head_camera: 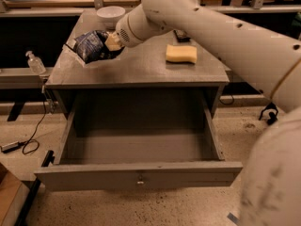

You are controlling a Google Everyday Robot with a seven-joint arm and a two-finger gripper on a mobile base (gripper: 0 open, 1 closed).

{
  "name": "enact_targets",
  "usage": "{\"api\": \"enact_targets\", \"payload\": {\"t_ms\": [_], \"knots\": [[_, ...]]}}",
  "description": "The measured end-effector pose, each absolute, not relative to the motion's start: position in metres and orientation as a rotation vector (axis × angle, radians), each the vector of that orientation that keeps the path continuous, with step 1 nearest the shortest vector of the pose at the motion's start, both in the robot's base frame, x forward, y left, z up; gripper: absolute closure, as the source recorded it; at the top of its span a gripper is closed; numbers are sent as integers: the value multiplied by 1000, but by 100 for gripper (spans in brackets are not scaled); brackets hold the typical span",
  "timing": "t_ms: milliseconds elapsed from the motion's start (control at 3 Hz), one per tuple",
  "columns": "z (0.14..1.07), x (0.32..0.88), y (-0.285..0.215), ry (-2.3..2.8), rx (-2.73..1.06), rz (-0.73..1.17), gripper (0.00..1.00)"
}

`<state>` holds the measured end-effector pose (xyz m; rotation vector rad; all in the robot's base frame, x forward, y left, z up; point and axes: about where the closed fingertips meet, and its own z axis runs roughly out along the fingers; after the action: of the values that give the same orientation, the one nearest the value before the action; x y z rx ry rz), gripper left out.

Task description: Place blue chip bag into top drawer

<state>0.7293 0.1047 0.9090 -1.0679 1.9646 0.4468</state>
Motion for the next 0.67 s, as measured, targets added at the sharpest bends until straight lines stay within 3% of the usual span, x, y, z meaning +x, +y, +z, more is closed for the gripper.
{"api": "enact_targets", "payload": {"t_ms": [667], "knots": [[904,614,27,2090,-1184,547,100]]}}
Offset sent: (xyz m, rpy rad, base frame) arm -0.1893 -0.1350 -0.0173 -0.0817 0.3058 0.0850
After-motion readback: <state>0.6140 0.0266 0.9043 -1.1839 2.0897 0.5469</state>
